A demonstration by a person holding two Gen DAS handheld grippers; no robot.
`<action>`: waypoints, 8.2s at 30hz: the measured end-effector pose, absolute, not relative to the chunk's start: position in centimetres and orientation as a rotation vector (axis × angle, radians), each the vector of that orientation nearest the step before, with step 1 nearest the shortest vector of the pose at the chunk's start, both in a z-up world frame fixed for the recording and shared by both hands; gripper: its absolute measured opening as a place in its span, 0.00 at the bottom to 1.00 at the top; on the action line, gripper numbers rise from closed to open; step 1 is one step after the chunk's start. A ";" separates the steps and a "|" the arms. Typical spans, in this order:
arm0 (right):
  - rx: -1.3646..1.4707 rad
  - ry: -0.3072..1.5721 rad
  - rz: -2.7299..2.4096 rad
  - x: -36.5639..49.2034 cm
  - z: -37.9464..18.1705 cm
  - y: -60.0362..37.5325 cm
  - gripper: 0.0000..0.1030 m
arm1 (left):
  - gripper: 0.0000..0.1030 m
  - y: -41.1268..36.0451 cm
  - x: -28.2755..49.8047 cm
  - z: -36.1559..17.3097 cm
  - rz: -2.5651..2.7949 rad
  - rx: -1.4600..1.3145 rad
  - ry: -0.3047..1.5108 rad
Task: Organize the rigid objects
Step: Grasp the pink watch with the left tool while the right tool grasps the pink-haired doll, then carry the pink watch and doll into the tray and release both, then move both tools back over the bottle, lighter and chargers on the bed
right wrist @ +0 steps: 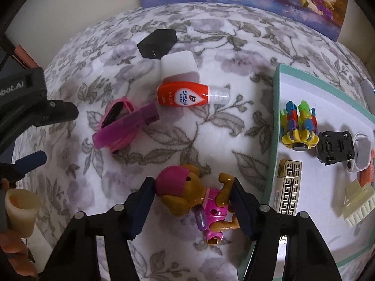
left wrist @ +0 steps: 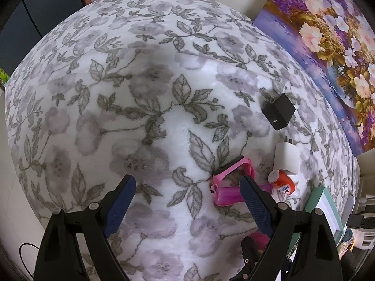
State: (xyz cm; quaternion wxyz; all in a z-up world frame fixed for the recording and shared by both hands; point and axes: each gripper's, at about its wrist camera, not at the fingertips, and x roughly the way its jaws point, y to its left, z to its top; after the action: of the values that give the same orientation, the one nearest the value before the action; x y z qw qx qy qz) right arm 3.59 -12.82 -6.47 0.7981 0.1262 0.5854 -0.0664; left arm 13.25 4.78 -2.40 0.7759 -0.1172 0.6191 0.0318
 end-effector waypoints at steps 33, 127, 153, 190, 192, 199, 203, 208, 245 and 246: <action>0.380 1.208 -0.164 3.7 -6.4 -14.7 0.64 | 0.88 0.2 14.7 -3.9 -0.170 -0.236 1.309; 0.474 1.066 -0.132 3.0 -1.8 -16.9 0.63 | 0.55 3.0 13.3 3.8 0.049 -0.073 1.045; 0.498 0.985 -0.396 -1.2 1.5 -25.7 0.63 | 0.55 -4.3 9.2 5.4 -0.181 -0.029 1.062; 0.594 1.106 -0.633 -5.8 -2.1 -35.6 0.69 | 0.65 -18.9 0.9 -1.4 -0.540 0.271 1.250; 0.605 1.112 -0.621 -5.7 -2.3 -35.5 0.75 | 0.65 -18.7 1.0 -1.3 -0.535 0.265 1.250; 0.567 1.113 -0.614 -5.1 -2.2 -34.8 0.89 | 0.76 -17.5 2.1 -0.9 -0.486 0.234 1.246; 0.546 1.120 -0.607 -4.8 -2.3 -34.4 0.96 | 0.77 -16.3 3.1 -0.6 -0.438 0.205 1.237; 0.528 1.126 -0.606 -4.5 -2.4 -34.1 0.99 | 0.82 -14.5 4.4 -0.7 -0.355 0.194 1.235; 0.416 1.097 -0.313 1.3 -1.0 -20.3 1.00 | 0.88 6.4 13.2 0.7 0.100 -0.188 1.211; 0.411 1.098 -0.309 1.5 -1.0 -19.8 1.00 | 0.88 6.4 13.3 0.5 0.093 -0.189 1.215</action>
State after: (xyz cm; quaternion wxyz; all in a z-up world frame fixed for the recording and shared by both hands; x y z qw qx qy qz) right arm 1.50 -19.84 -1.02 0.8219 0.1932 0.5159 -0.1451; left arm 13.29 6.40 0.53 0.8158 -0.0886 0.5699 0.0437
